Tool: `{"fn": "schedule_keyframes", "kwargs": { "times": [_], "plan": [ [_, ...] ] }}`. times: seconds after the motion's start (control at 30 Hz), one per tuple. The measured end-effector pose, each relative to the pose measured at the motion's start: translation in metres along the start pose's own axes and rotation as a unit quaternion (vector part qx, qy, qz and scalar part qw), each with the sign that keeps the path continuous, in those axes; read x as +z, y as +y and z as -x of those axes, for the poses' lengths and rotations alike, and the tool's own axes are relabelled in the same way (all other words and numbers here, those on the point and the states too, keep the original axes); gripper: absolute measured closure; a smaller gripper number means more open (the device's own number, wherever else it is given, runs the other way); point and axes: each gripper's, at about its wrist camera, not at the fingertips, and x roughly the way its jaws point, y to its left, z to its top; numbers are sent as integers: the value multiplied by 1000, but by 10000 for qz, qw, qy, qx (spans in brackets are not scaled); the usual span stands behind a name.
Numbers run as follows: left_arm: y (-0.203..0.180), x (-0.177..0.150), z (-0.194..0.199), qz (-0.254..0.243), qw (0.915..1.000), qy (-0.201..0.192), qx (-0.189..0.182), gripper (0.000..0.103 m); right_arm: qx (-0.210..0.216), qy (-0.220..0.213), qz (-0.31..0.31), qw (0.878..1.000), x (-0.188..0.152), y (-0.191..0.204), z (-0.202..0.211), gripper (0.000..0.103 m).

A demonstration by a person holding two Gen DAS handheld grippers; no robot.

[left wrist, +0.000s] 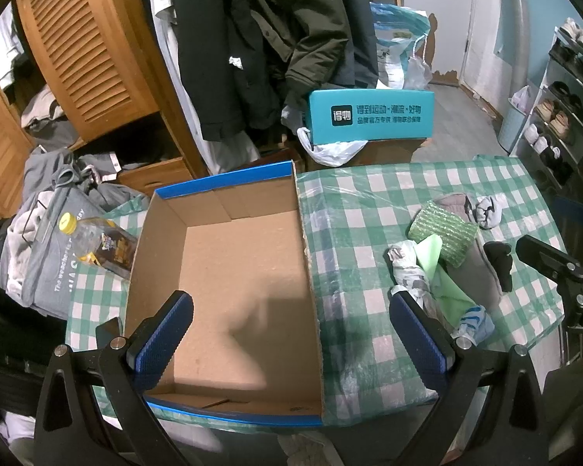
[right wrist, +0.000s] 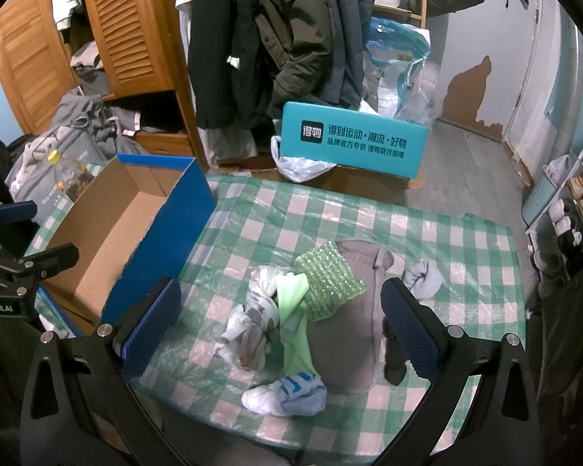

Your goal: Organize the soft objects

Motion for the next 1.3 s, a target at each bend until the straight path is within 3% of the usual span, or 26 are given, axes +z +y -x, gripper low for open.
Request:
{"fn": "schedule_keyframes", "kwargs": {
  "times": [1.3],
  "plan": [
    [0, -1, 0, 9, 10000, -10, -22, 1, 0, 18, -2, 10000, -1, 0, 0, 2]
  ]
}}
